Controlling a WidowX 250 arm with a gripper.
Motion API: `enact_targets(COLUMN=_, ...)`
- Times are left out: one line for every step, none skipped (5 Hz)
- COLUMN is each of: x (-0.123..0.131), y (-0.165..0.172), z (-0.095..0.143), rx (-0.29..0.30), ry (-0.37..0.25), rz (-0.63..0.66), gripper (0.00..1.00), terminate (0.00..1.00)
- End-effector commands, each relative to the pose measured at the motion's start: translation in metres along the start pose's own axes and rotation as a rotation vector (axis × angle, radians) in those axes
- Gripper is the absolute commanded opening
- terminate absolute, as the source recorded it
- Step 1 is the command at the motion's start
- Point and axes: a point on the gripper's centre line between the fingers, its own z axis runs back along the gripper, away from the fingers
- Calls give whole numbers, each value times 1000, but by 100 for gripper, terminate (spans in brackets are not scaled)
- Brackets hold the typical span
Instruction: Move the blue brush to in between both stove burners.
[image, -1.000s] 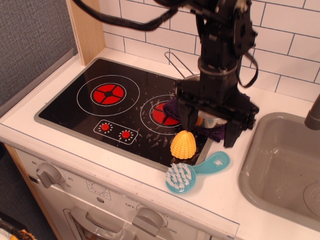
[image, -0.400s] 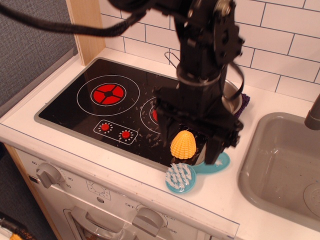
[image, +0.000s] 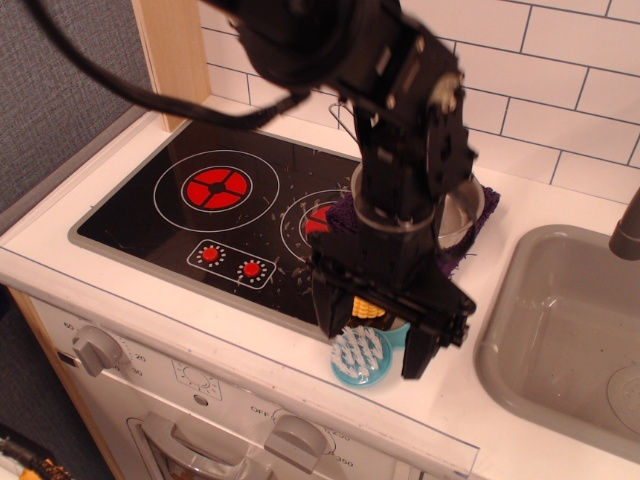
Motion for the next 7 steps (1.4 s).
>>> enact_targets(x=-1, y=-3, z=-21, rx=14, ry=22, rz=17, gripper=100, terminate=0)
enact_targets(x=-3, y=-5, z=-29, rx=11, ry=29, rz=23, gripper=100, terminate=0)
enact_targets(x=-3, y=-8, z=-22, rx=7, ry=1, rz=15, gripper=0, terminate=0)
enact_targets(x=-3, y=-19, z=-11, rx=12, ry=-27, rz=-28, gripper=0, terminate=0)
enact_targets(x=-3, y=-34, z=10, rx=-1, ry=-85, rz=-104, gripper=0, terminate=0)
enact_targets(x=5, y=-34, z=48, rx=-29, ry=-179, rz=-80, gripper=0, terminate=0)
enact_targets(x=16, y=12, z=72, rx=-34, ry=-223, rz=118, gripper=0, terminate=0)
